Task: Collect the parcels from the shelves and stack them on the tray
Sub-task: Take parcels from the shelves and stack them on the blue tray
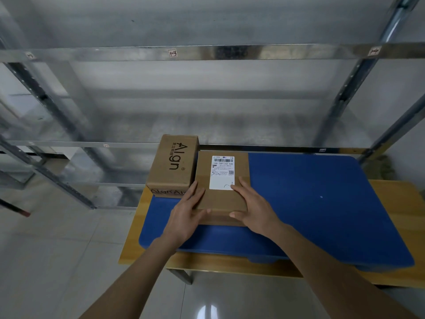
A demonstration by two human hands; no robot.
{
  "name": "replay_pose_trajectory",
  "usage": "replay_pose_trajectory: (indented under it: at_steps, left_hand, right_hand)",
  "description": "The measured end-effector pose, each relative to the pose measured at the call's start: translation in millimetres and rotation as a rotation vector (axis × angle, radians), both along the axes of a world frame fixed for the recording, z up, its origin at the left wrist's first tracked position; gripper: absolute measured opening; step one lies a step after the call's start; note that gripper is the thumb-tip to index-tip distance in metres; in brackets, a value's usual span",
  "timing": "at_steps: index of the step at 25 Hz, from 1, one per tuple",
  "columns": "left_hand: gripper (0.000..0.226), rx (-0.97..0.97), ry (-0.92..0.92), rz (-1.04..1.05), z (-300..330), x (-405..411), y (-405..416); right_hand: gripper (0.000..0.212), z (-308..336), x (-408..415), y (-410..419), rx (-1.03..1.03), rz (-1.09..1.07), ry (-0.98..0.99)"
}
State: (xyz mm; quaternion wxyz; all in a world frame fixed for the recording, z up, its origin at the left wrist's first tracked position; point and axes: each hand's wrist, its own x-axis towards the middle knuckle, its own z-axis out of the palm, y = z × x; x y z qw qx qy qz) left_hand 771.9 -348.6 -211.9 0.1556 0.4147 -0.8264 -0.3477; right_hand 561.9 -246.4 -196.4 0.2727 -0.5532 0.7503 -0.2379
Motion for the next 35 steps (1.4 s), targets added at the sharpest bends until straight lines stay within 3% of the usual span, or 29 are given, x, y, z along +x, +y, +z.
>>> replay_pose_trajectory:
  at_steps: [20, 35]
  left_hand:
    - [0.049, -0.079, -0.015, 0.000, -3, -20, -51]
    - [0.048, -0.086, -0.054, 0.027, 2, -28, -59]
  right_hand:
    - [0.086, -6, -31, -61, -0.021, -0.008, -0.010]
    - [0.084, -2, -39, -74, 0.003, 0.025, 0.004]
